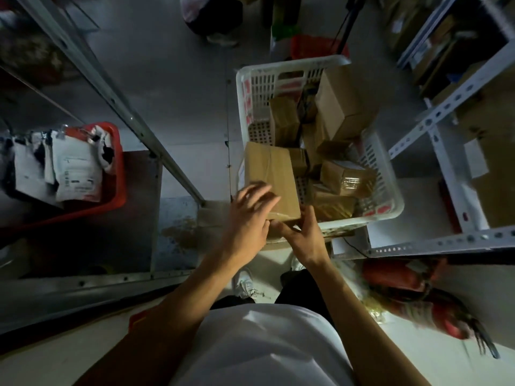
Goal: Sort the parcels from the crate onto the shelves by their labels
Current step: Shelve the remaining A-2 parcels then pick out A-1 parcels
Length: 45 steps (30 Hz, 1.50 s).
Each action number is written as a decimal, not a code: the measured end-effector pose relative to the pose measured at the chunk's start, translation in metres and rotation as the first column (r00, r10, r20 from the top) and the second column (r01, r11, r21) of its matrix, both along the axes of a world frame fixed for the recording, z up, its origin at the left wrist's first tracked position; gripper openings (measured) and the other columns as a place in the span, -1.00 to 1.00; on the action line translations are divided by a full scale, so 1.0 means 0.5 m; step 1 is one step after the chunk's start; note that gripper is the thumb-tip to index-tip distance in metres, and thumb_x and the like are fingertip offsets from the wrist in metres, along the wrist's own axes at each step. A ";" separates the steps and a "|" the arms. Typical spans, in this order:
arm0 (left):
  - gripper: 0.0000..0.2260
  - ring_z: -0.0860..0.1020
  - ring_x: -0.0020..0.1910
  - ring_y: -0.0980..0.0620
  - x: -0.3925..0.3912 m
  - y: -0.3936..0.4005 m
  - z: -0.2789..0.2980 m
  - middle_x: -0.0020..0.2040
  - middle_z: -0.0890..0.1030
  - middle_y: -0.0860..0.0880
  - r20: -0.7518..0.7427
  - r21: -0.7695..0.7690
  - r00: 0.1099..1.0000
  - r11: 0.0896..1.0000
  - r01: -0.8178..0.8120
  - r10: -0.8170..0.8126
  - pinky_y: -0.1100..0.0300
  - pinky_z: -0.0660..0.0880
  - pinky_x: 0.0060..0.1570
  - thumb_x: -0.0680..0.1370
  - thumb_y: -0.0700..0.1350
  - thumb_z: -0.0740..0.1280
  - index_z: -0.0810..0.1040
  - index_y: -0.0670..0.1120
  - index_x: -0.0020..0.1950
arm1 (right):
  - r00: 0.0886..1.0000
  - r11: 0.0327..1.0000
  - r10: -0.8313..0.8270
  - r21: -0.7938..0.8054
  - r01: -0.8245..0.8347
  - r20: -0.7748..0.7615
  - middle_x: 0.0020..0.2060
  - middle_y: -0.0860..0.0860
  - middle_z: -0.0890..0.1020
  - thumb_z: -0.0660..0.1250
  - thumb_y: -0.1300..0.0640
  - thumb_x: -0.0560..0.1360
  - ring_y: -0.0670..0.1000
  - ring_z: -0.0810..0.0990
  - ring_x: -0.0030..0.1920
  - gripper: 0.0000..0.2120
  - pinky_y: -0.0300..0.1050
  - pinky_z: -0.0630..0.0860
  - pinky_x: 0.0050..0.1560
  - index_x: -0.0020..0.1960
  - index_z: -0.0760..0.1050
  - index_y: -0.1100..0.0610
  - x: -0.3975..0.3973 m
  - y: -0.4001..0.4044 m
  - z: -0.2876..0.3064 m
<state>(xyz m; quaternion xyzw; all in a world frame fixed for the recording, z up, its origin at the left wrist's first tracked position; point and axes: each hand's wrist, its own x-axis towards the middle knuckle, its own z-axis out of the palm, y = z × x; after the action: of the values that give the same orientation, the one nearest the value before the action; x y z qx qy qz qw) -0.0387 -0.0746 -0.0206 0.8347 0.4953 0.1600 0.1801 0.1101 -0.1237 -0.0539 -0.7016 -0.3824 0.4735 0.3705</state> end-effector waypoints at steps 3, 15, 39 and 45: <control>-0.18 0.16 0.51 -0.01 -0.015 -0.010 -0.009 0.55 0.24 -0.21 0.105 -0.149 0.980 0.977 -0.152 0.168 0.27 0.00 0.44 0.41 -0.20 0.55 0.21 -0.15 0.58 | 0.991 0.992 0.081 0.086 -0.090 0.102 0.10 -0.24 0.54 0.59 -0.05 0.36 -0.18 0.64 -0.01 -0.17 -0.25 0.60 -0.03 0.49 0.22 0.01 0.015 0.000 0.008; -0.04 0.09 0.55 -0.14 -0.029 -0.008 -0.072 0.63 0.02 -0.05 0.205 -0.491 0.978 0.869 0.066 0.042 -0.25 0.24 0.45 0.44 -0.12 0.53 -0.05 0.26 0.58 | 0.998 0.995 -0.063 -0.077 0.062 -0.008 -0.03 -0.01 0.58 0.44 -0.12 0.50 -0.24 0.63 -0.14 -0.51 -0.39 0.47 -0.19 0.26 0.35 0.11 0.039 0.027 0.025; -0.34 0.58 0.24 0.11 0.132 0.122 0.036 0.27 0.60 0.07 0.553 -0.736 0.688 0.663 0.139 0.470 0.10 0.54 0.18 0.41 0.04 0.48 0.33 0.07 0.47 | 0.804 0.996 -0.082 -0.075 0.047 -0.589 0.01 0.14 0.61 0.42 -0.05 0.26 0.08 0.61 -0.06 -0.29 -0.04 0.60 -0.19 0.36 0.42 0.15 0.320 -0.030 0.067; -0.24 0.65 0.12 -0.02 0.188 0.198 0.085 0.12 0.70 -0.03 0.503 -0.801 0.845 0.465 0.376 0.183 0.17 0.54 0.00 0.09 0.28 0.59 0.61 0.04 0.23 | 0.847 0.997 -0.061 -0.070 0.028 -0.528 0.31 0.33 0.51 0.38 -0.09 0.24 0.28 0.53 0.28 -0.20 0.30 0.47 0.27 0.45 0.39 0.10 0.393 -0.086 0.106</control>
<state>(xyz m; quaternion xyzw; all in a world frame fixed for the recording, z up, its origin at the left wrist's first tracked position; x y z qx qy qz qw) 0.0551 0.0242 0.0221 0.5707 0.3854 0.0921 0.7192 0.3068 -0.1669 -0.0010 -0.5632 -0.2347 0.6511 0.4514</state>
